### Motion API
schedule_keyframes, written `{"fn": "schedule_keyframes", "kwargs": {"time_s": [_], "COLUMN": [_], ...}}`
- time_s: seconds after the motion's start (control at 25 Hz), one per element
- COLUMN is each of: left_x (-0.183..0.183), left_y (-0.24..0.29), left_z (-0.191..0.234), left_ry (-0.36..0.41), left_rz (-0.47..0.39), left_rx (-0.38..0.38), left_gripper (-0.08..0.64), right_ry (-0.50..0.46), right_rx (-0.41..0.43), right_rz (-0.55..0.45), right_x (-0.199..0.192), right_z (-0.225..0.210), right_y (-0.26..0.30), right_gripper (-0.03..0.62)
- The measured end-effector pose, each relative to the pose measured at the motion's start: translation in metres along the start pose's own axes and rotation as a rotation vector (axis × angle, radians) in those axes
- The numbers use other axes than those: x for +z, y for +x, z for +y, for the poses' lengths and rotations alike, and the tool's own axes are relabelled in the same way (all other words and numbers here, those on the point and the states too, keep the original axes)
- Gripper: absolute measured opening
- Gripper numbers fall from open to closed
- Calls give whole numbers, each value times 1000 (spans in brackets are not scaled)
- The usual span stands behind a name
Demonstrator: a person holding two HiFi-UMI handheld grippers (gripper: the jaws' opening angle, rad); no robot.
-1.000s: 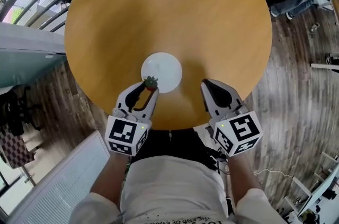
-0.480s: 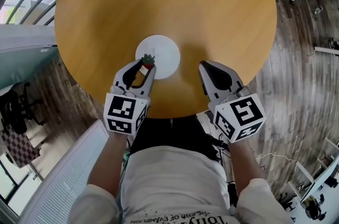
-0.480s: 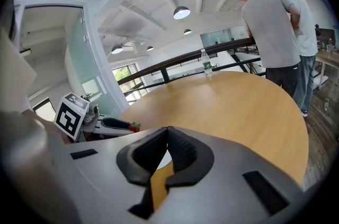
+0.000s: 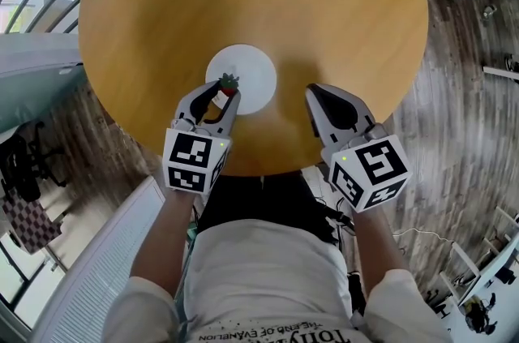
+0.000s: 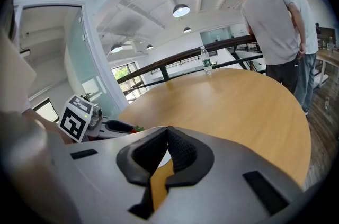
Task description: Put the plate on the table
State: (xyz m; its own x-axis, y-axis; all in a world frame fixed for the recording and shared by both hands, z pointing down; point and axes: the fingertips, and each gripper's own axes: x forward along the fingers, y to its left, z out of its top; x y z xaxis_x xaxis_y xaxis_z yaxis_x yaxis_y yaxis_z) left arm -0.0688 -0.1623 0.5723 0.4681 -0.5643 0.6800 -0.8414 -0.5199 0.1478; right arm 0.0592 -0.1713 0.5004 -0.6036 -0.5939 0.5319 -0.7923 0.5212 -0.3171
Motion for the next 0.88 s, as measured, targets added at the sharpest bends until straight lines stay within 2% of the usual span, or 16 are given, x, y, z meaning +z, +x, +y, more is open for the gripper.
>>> {"fn": "schedule_keyframes", "kwargs": {"time_s": [0.48,0.88], "left_x": [-15,-30], "left_y": [25,46], "left_z": [0,-2], "left_ry": [49,174], "left_rz": [87,200], "left_rx": [-26,-28], "left_gripper": [146,146], "right_ry": [16,29], "right_rx": [2,3], "right_rz": [16,24], "right_x": [-10,-12], "right_z": [-1,-7], "right_y": [7,16], "right_gripper": [25,25]}}
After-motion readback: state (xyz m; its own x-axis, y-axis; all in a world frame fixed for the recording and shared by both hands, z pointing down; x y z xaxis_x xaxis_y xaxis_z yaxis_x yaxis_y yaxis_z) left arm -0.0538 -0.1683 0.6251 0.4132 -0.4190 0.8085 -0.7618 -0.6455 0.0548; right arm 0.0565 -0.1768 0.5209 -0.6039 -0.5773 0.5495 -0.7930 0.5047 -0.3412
